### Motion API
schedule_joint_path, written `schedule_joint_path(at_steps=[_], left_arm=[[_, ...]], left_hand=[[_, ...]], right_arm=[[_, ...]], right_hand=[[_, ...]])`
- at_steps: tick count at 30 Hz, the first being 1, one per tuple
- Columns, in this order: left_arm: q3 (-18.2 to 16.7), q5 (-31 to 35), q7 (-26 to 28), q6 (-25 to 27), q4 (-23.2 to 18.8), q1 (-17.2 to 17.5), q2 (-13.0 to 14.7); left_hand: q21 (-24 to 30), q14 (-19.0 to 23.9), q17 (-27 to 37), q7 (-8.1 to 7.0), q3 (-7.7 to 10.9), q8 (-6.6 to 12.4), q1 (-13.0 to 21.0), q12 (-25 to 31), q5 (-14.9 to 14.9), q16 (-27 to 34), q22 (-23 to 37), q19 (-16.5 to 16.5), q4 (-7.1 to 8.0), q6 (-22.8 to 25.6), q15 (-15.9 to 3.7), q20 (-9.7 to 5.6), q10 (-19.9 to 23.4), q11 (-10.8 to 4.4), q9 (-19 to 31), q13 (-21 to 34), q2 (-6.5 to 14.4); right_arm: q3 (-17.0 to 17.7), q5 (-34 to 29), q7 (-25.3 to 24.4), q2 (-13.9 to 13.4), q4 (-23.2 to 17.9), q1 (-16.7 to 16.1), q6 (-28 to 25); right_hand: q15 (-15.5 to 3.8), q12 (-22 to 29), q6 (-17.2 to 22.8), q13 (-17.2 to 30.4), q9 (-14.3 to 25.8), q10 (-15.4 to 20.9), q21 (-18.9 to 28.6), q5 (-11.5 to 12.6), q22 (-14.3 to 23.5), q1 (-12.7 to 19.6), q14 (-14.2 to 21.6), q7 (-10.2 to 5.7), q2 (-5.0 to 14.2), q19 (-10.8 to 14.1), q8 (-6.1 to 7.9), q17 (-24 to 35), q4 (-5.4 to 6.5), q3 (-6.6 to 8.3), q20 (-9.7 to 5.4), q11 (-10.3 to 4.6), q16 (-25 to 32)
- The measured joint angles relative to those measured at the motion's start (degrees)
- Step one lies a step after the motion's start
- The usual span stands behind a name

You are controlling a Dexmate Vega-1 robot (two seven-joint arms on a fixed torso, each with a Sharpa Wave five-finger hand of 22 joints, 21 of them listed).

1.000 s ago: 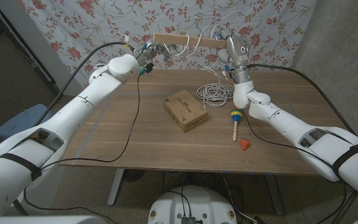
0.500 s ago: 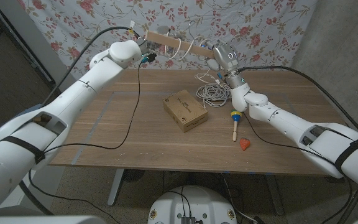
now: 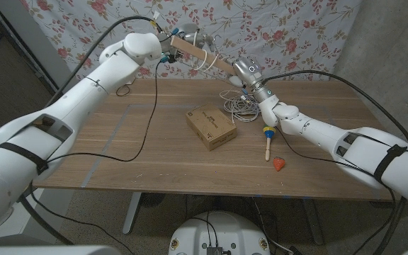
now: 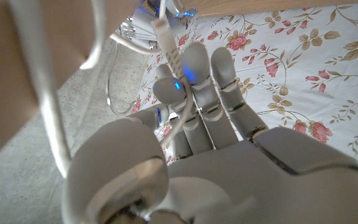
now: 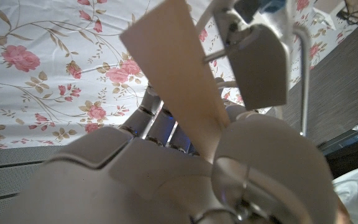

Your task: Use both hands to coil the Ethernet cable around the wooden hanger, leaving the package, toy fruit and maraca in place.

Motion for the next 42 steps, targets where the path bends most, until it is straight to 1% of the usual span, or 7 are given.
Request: schedule_joint_path(at_steps=[7,12,17,22,27,29,42], left_arm=[[0.45,1.80,-1.92,0.88,-1.25,-1.87,0.92],[1.12,4.86,-2.25,1.10,-2.58,-3.61,1.82],[1.80,9.19,-1.71,0.49,-4.26,-5.09,2.29],[1.89,13.12,-0.46,-1.34,-6.01,-5.90,2.39],[1.77,13.94,-0.99,-2.07,-7.24,-6.28,1.70],[0.91,12.67,-1.78,-2.08,-7.77,-6.72,1.08],[2.43,7.38,-14.19,-1.38,-7.90,-11.96,-0.29]], left_hand=[[0.00,-1.31,-0.98,0.53,-0.94,-2.12,-0.90,0.44,-0.54,-0.02,-0.44,-1.99,-0.92,-0.53,0.15,0.74,-1.98,0.22,-1.96,1.91,-1.43],[0.00,-3.94,-3.12,-0.81,-2.81,-6.75,2.44,-4.54,0.47,-0.75,-1.57,-4.79,-4.65,0.81,0.23,1.47,-4.96,1.33,-6.34,-3.35,-7.87],[-0.86,-11.95,-5.66,-1.92,-11.16,-14.86,6.22,-12.90,-0.84,-1.27,-3.42,-13.51,-9.33,-2.66,0.83,4.00,-10.23,0.98,-10.21,-8.04,-11.64],[-11.00,-34.75,-15.97,-5.43,-18.97,-18.64,4.60,-28.04,-1.59,-15.59,-12.09,-31.43,-4.92,-19.48,3.10,9.98,-28.95,-1.38,-14.76,-13.05,-10.02],[-20.55,-51.94,-22.91,-5.41,-22.31,-18.65,-9.81,-37.67,-5.55,-26.34,-15.75,-45.40,0.05,-28.45,8.29,14.87,-39.34,-0.94,-19.30,-15.18,-8.76],[-23.08,-56.74,-24.47,-5.38,-22.61,-18.66,-15.51,-40.31,-6.89,-29.21,-15.82,-48.28,0.20,-31.38,10.27,15.24,-52.25,4.88,-20.83,-15.56,-8.33],[-36.66,-79.46,-27.76,-10.15,-28.88,-18.66,-18.65,-52.69,-8.19,-41.08,-15.65,-49.32,-3.41,-51.97,16.17,15.34,-75.12,8.20,-26.07,-17.29,-13.14]], right_arm=[[-4.23,2.25,-1.98,4.52,9.16,2.86,-0.52],[-7.91,5.49,-3.22,7.87,16.07,4.65,-1.70],[-10.96,8.68,-3.35,9.57,19.51,5.81,-2.89],[-13.77,11.10,-3.35,10.45,21.53,6.63,-3.78],[-15.51,12.59,-3.06,10.77,22.44,7.03,-4.46],[-16.53,13.07,-2.93,10.94,22.72,7.38,-4.96],[-18.69,15.37,-3.80,11.11,23.15,7.79,-6.44]], right_hand=[[0.09,-0.58,-0.06,-0.30,0.00,-0.22,0.00,0.00,0.00,-0.15,-0.03,0.05,-0.15,0.00,0.00,0.43,0.07,0.07,0.00,0.21,0.66],[0.09,-0.55,0.14,-0.29,-0.23,-0.26,0.00,0.00,0.01,-0.15,-0.03,-0.14,-0.15,0.00,0.00,0.19,0.07,0.07,0.00,0.23,0.66],[0.09,-0.56,0.57,-0.38,-0.25,-0.19,0.00,0.00,0.01,-0.16,-0.04,-0.57,-0.16,0.00,0.00,0.17,-0.01,-0.02,0.00,0.15,0.66],[0.09,-0.61,0.44,-5.64,-0.27,-0.71,0.00,0.00,0.01,-2.64,-0.04,-0.42,-2.64,0.00,0.00,0.17,-0.01,-0.02,0.00,-0.36,0.66],[0.09,0.15,0.44,0.08,-0.27,-0.02,0.00,0.00,0.01,-4.89,-0.04,-0.41,-3.26,0.00,0.00,0.17,-0.02,-0.05,0.00,-1.00,0.67],[0.09,0.18,0.44,0.59,-0.27,-0.42,0.00,0.00,0.00,-5.03,-0.04,-0.41,-3.23,0.00,0.25,0.17,-0.07,-0.09,0.00,-0.59,0.66],[0.09,-0.01,0.44,0.59,-0.26,-0.61,0.00,0.00,0.01,-5.08,-0.04,-0.41,-3.18,0.00,0.43,0.18,-0.08,-0.09,0.00,-0.41,0.66]])
